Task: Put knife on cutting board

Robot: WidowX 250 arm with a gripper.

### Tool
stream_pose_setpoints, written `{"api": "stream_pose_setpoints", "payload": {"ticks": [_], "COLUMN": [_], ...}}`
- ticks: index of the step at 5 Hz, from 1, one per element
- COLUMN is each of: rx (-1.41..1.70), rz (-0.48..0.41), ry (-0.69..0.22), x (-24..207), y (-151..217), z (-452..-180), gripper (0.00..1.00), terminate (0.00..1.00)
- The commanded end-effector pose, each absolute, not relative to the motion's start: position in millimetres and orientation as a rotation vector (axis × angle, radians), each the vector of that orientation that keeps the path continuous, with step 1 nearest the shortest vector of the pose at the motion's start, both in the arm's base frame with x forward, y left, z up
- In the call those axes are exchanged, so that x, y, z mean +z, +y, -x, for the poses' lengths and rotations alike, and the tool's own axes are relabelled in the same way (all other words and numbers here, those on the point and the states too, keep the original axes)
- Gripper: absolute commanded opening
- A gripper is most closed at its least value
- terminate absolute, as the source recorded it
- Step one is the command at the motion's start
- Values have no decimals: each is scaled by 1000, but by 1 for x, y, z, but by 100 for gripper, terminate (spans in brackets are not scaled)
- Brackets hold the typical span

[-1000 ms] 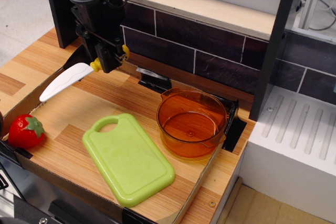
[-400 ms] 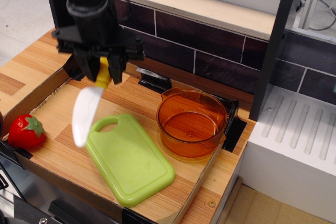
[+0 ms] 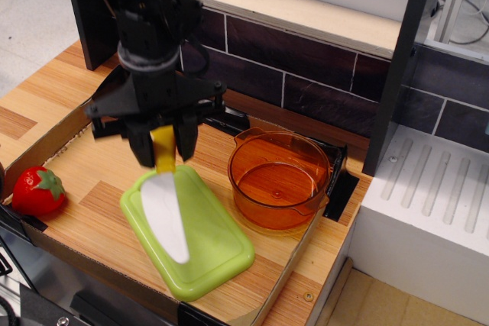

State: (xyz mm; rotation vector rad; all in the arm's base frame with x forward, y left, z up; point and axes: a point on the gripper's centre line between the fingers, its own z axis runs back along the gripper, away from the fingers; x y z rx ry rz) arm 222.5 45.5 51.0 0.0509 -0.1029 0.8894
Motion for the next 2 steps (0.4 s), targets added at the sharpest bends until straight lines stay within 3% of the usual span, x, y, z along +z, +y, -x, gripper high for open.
{"api": "stream_pose_setpoints", "payload": {"ticks": [1,2], "rx": [1004,1001], "rz": [-60,-58], "ry": [-112,-117], "x": [44,35], "y": [41,41], "z": [-242,-241], "gripper": [0,0], "terminate": [0,0]}}
